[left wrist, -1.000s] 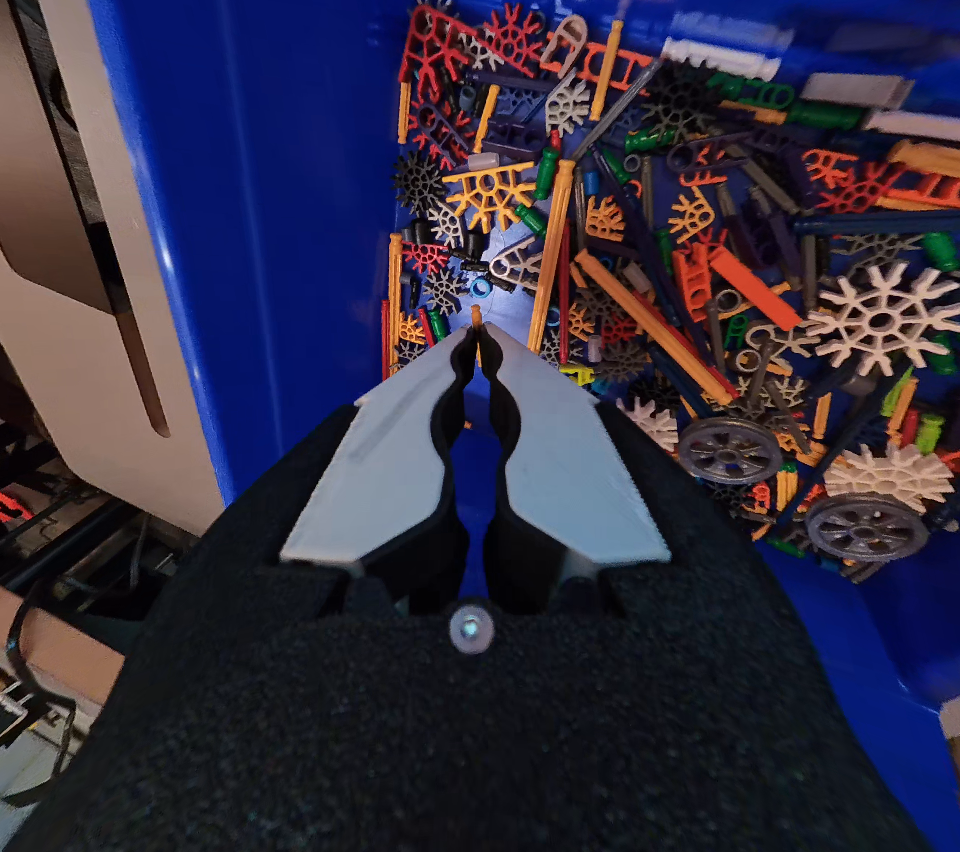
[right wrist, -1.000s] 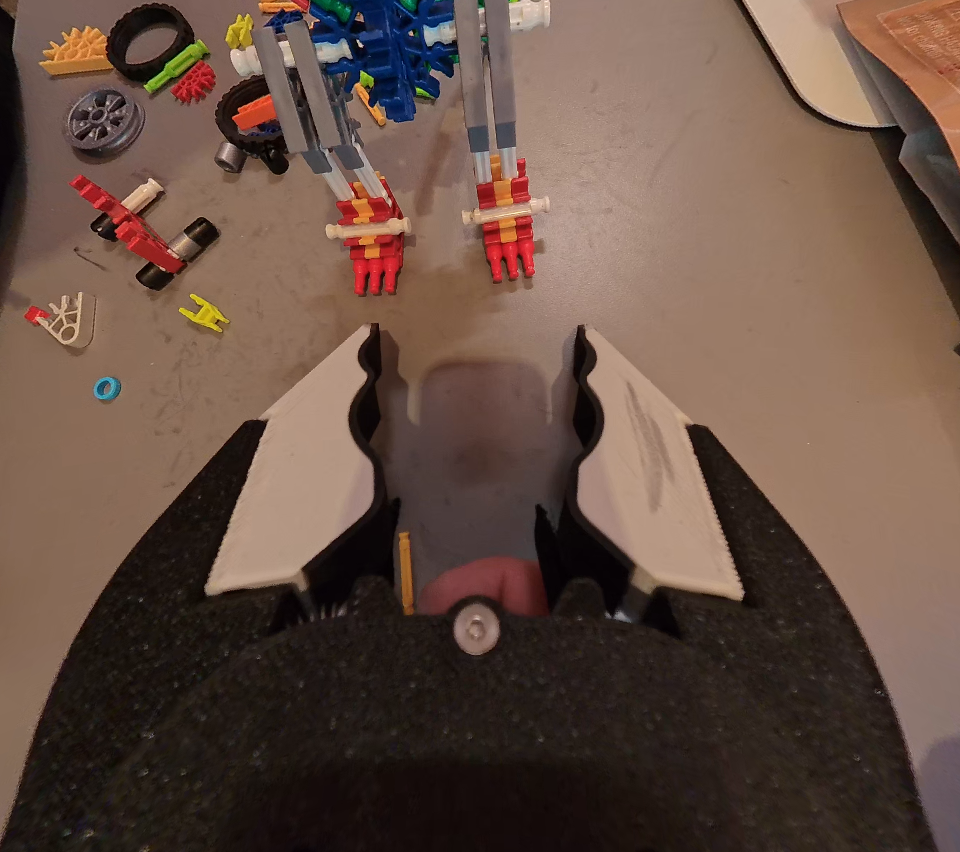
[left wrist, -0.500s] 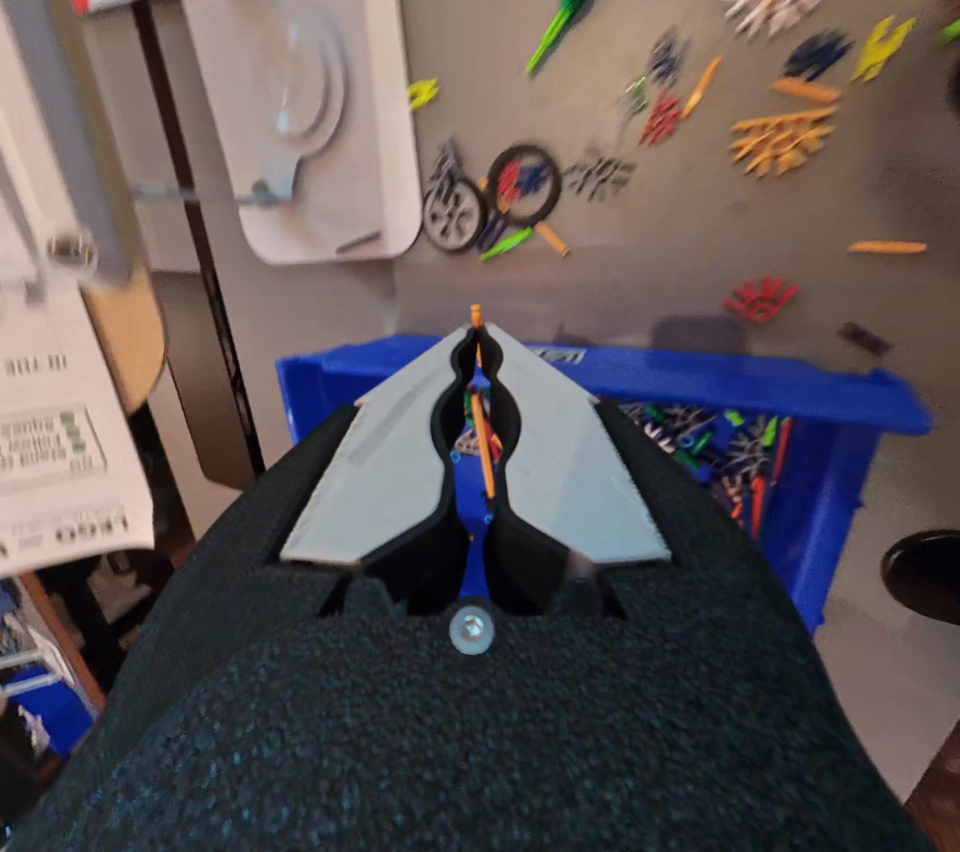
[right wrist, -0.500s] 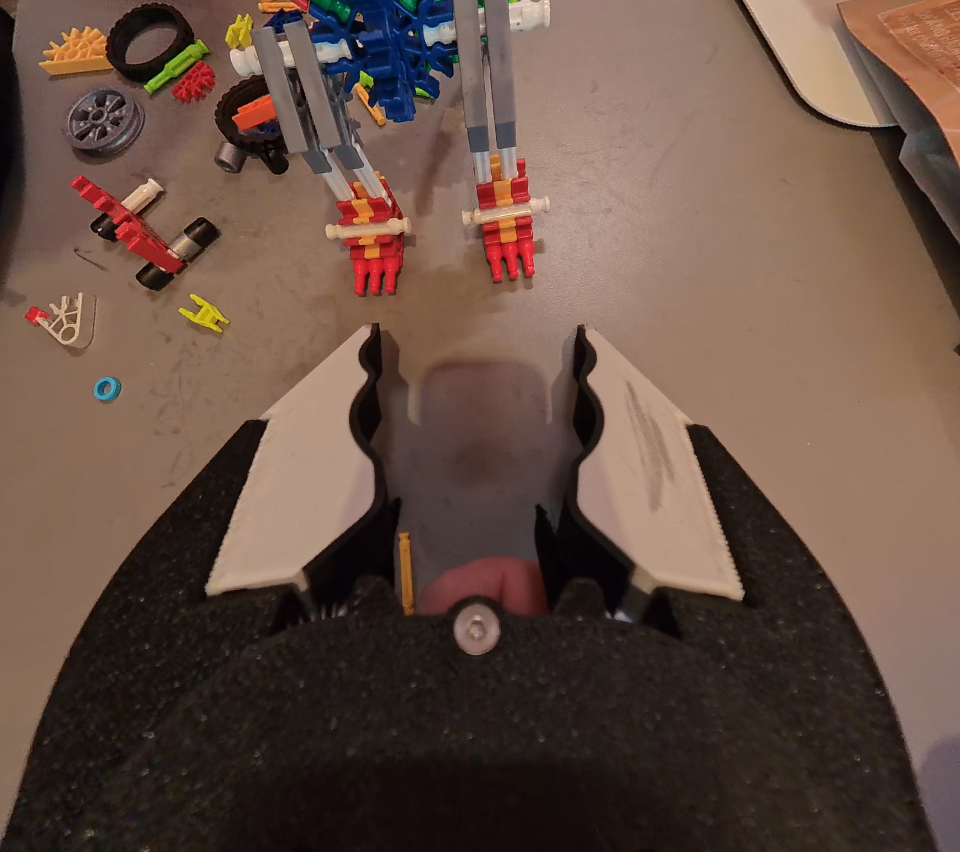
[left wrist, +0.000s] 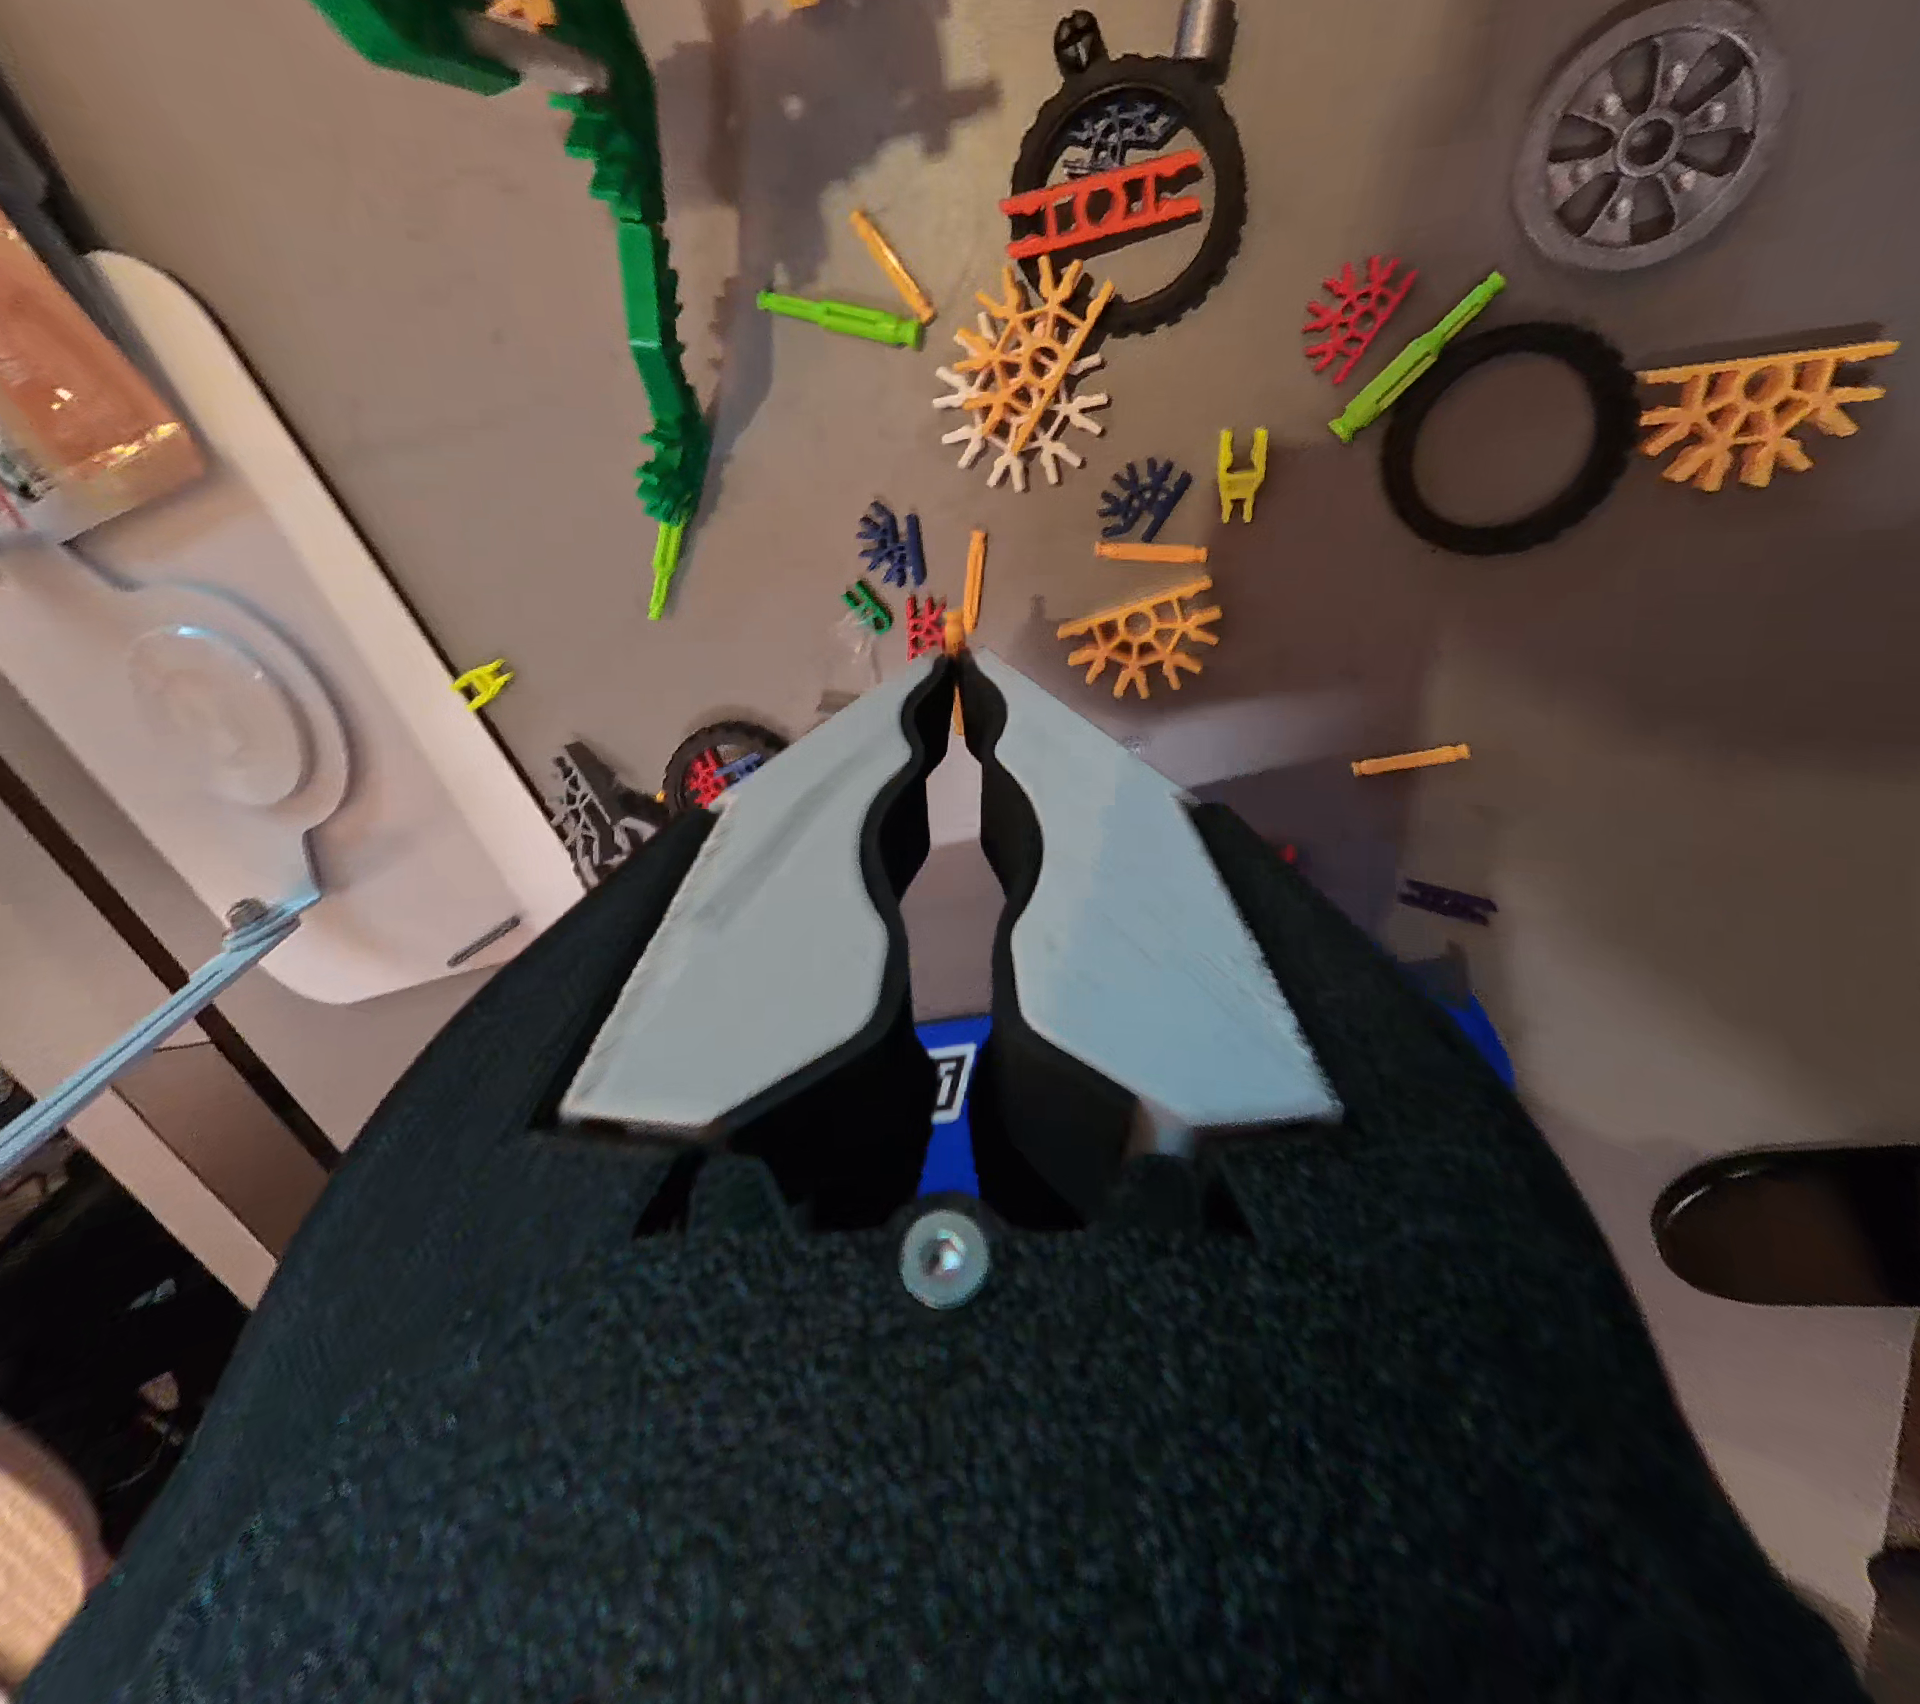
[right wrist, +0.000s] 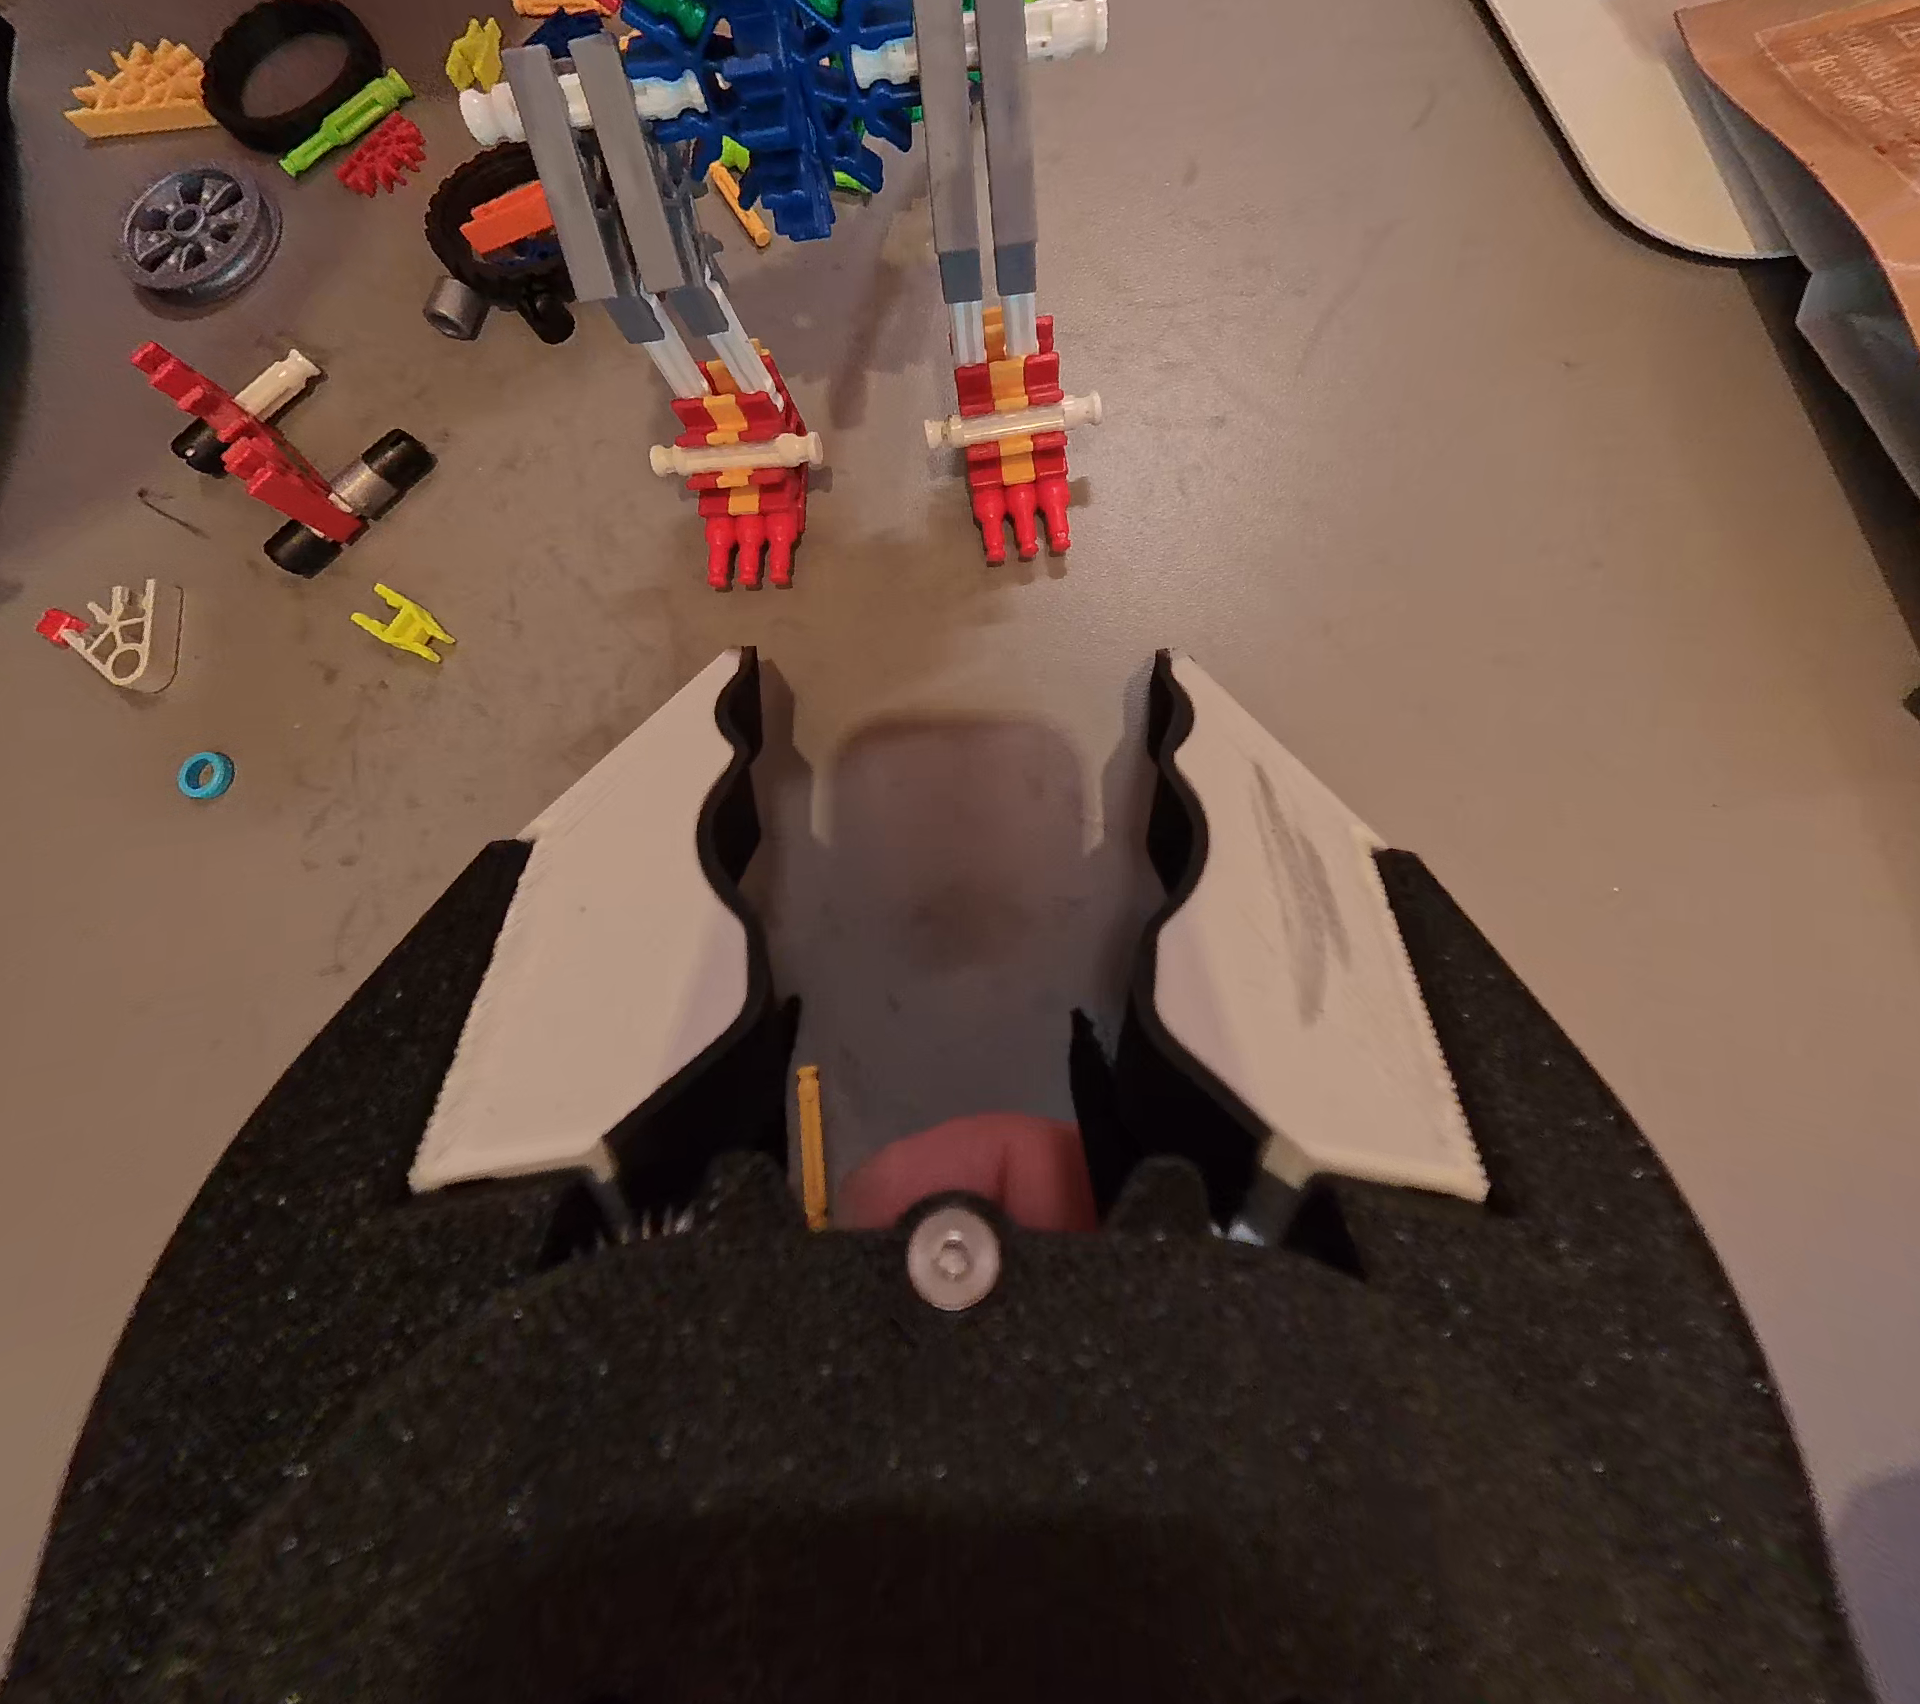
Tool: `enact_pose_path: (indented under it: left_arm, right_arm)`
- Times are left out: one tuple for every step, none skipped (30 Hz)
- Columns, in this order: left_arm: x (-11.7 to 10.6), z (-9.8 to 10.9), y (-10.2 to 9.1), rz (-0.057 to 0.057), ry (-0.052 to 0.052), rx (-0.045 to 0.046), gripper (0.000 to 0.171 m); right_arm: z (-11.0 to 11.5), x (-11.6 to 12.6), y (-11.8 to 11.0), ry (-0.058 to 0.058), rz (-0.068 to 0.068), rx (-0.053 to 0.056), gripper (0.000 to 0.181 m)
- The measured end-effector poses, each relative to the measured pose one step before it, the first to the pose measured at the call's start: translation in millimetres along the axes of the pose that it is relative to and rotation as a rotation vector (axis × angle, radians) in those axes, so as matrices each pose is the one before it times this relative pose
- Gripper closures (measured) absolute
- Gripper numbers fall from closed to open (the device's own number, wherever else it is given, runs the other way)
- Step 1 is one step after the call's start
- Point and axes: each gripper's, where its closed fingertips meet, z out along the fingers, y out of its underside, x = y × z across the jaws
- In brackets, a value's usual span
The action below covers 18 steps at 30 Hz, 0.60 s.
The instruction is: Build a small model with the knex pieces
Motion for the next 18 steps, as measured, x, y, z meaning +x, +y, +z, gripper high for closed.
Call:
enact_pose_path:
  left_arm:
    - [0.03, 3.75, -0.46, 0.0061, 0.0004, -0.01000, 0.171]
    - [0.61, 3.94, -0.16, 0.0024, 0.0051, -0.01042, 0.171]
    - [1.56, 3.79, -0.33, 0.0065, 0.0095, -0.00707, 0.171]
    - [1.19, 3.47, -0.39, 0.0053, 0.0078, -0.00439, 0.171]
    - [1.17, 3.27, -0.32, -0.0022, 0.0091, -0.00269, 0.171]
    - [0.92, 3.04, -0.29, -0.0025, 0.0071, -0.00125, 0.171]
    - [0.13, 2.52, -0.01, 0.0007, -0.0001, -0.00162, 0.171]
    - [-0.19, 2.01, 0.24, -0.0005, -0.0014, -0.00176, 0.170]
    - [-0.03, 1.52, -0.13, -0.0027, 0.0003, 0.00078, 0.169]
    - [-0.03, 1.06, -0.22, -0.0028, -0.0004, 0.00175, 0.167]
    - [-1.34, 0.48, -0.20, 0.0001, -0.0080, 0.00221, 0.166]
    - [-1.32, -0.17, 0.15, -0.0034, -0.0072, 0.00095, 0.166]
    - [-1.11, -0.97, 0.15, -0.0063, -0.0049, 0.00381, 0.164]
    - [-2.63, -2.21, -0.10, -0.0064, -0.0149, 0.00843, 0.163]
    - [-3.50, -3.57, 0.41, -0.0126, -0.0185, 0.00980, 0.162]
    - [-3.47, -4.85, 1.18, -0.0159, -0.0183, 0.00989, 0.162]
    - [-4.04, -6.14, 1.76, -0.0163, -0.0222, 0.01303, 0.162]
    - [-4.38, -7.31, 2.35, -0.0224, -0.0221, 0.01385, 0.162]
  right_arm:
    - [0.02, 0.05, -0.05, -0.0004, 0.0004, 0.0002, 0.107]
    - [-0.03, -0.08, -0.01, -0.0007, 0.0008, 0.0003, 0.107]
    - [-0.04, -0.02, 0.01, -0.0005, 0.0005, 0.0002, 0.107]
    - [0.01, -0.01, -0.01, -0.0001, 0.0000, 0.0001, 0.107]
    - [0.00, 0.04, 0.01, 0.0001, -0.0003, 0.0000, 0.107]
    - [-0.02, -0.05, 0.05, 0.0004, -0.0006, -0.0002, 0.106]
    - [-0.02, -0.01, 0.06, 0.0005, -0.0008, -0.0002, 0.106]
    - [0.10, 0.04, 0.06, 0.0004, -0.0006, -0.0002, 0.106]
    - [-0.01, -0.08, 0.04, 0.0002, -0.0004, -0.0001, 0.106]
    - [0.01, -0.03, -0.01, -0.0002, 0.0001, 0.0001, 0.106]
    - [-0.14, 0.01, -0.06, -0.0007, 0.0006, 0.0004, 0.106]
    - [-0.02, -0.05, -0.05, -0.0014, 0.0010, 0.0005, 0.106]
    - [-0.11, -0.04, 0.01, -0.0022, 0.0014, 0.0005, 0.106]
    - [-0.04, 0.00, -0.10, -0.0030, 0.0023, 0.0007, 0.106]
    - [-0.15, -0.01, -0.17, -0.0032, 0.0029, 0.0009, 0.107]
    - [0.00, 0.06, -0.14, -0.0020, 0.0022, 0.0007, 0.107]
    - [-0.01, 0.03, 0.01, 0.0002, -0.0001, -0.0001, 0.107]
    - [0.04, -0.03, 0.09, 0.0018, -0.0022, -0.0008, 0.106]
